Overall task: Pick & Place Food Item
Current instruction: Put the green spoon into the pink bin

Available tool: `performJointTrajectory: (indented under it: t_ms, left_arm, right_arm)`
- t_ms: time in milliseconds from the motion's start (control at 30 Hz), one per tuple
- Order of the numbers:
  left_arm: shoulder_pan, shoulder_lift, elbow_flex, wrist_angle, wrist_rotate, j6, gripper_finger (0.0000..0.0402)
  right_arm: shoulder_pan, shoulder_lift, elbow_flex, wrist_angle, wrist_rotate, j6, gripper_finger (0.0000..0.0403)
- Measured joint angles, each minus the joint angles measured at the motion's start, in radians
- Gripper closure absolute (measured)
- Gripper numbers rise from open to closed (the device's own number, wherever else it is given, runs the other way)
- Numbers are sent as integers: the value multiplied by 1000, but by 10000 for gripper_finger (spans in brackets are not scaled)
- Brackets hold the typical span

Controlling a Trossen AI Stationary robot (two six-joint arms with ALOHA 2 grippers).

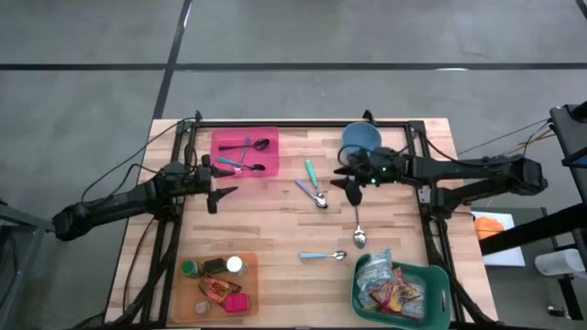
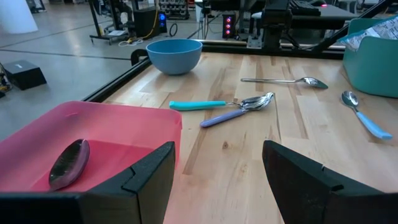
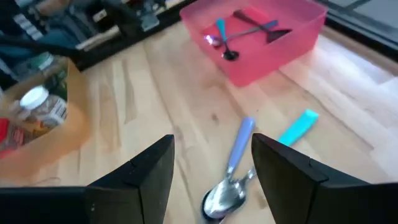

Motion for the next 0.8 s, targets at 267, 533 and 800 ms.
performJointTrajectory:
  t_ms: [267, 533, 800]
  left_arm:
    - [0, 1, 0, 0, 0, -2, 158]
    - [0, 11, 0, 0, 0, -1, 158]
    - [0, 14, 0, 0, 0, -1, 158]
  right_arm:
    - [81, 123, 157, -241, 67, 390, 193]
    - [154, 248, 151, -223, 8, 688, 193]
    - [208, 315, 187, -264, 81, 544, 193]
